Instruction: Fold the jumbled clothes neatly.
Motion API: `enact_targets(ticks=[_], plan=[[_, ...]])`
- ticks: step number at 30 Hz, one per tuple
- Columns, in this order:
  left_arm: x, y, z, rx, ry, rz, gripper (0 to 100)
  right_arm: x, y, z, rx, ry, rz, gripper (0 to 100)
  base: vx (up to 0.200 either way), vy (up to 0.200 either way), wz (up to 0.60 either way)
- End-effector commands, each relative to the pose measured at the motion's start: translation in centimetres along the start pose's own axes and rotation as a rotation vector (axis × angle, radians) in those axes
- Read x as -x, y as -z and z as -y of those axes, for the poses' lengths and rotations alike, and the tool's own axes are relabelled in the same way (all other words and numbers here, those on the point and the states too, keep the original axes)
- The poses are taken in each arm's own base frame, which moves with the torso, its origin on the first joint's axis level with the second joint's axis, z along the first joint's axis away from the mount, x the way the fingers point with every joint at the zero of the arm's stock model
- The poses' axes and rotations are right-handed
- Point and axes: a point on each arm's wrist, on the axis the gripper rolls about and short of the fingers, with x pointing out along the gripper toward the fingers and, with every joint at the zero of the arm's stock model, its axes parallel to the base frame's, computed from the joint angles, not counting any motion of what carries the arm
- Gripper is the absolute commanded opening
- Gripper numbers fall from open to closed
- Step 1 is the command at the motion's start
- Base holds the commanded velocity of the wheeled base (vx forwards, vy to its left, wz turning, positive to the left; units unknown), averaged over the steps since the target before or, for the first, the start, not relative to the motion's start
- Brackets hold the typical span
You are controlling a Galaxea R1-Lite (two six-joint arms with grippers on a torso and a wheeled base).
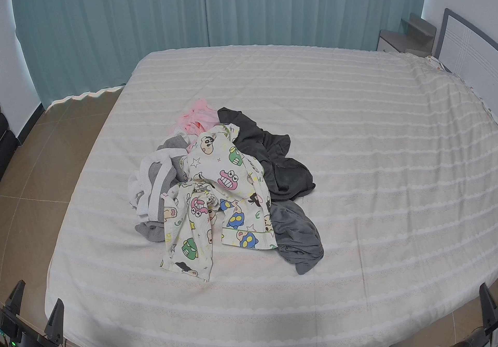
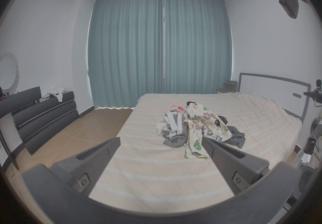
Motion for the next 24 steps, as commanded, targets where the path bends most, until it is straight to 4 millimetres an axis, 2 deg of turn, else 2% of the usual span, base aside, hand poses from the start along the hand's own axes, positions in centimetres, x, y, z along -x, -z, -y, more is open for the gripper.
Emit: enact_targets(ticks=[1, 17, 20, 24], plan=[[0.0, 0.3, 0.0, 0.0, 0.002, 0.002, 100, -0.4, 0.7, 0.0, -0.022, -0.047, -0.064, 100, 0.0, 0.2, 0.0], [0.0, 0.3, 0.0, 0.0, 0.002, 0.002, 100, -2.0, -0.2, 0.0, -0.068, -0.172, -0.168, 100, 0.0, 0.2, 0.0], [0.0, 0.3, 0.0, 0.0, 0.002, 0.002, 100, -3.4, -1.2, 0.1, -0.143, -0.214, -0.24, 100, 0.0, 0.2, 0.0], [0.0, 0.3, 0.0, -0.001, 0.002, 0.002, 100, -5.5, -2.0, 0.3, -0.244, -0.249, -0.34, 100, 0.0, 0.0, 0.0]])
